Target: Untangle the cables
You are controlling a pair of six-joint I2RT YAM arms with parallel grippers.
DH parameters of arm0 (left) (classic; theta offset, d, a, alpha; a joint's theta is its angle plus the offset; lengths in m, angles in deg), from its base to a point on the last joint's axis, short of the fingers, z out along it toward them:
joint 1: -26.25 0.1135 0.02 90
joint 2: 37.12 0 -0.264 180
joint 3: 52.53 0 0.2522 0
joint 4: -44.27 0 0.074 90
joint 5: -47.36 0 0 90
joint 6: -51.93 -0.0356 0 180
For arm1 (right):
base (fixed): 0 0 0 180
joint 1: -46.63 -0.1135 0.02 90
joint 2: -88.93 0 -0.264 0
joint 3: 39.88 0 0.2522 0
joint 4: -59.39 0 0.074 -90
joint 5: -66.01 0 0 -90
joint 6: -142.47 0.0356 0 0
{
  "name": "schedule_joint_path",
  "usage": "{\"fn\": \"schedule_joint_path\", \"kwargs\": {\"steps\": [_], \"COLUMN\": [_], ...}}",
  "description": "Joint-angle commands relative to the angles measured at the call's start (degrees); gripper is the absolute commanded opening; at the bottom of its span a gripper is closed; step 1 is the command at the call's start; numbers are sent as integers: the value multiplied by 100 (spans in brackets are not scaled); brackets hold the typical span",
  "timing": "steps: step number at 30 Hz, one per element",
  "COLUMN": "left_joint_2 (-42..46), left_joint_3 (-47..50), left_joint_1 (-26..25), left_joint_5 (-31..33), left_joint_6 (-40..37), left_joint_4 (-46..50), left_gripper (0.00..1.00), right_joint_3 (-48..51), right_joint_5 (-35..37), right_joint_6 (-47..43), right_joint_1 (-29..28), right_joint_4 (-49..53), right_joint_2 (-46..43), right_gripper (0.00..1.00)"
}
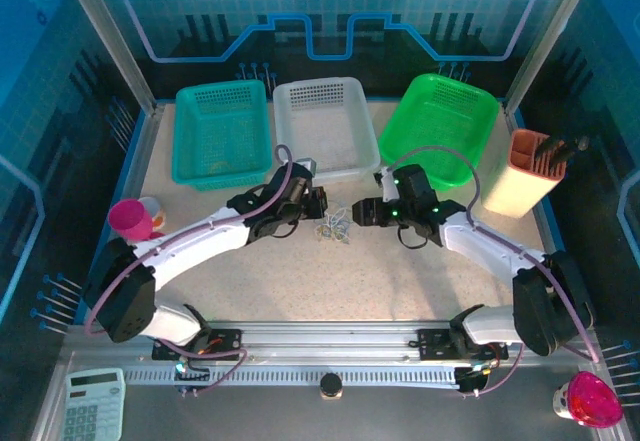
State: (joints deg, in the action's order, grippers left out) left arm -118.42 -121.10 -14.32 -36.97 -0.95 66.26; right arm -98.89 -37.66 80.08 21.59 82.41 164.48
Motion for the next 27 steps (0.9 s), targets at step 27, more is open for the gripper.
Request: {"fn": "schedule_joint_path", "kwargs": {"steps": [27], "left_joint_2": [35], "left_joint_3": [-19], "left_joint_1": [-39], "left_joint_5": [-1015], "left_joint_6": [-364], "left_joint_4": [-703], "left_gripper": [0], "right_joint_3": [-554], "right_joint_5": [-1291], "right_joint_6": [-1593], "right_joint_1": [-19], "right_joint_4": [-762], "right_joint_2": [814], "right_gripper": [59]}}
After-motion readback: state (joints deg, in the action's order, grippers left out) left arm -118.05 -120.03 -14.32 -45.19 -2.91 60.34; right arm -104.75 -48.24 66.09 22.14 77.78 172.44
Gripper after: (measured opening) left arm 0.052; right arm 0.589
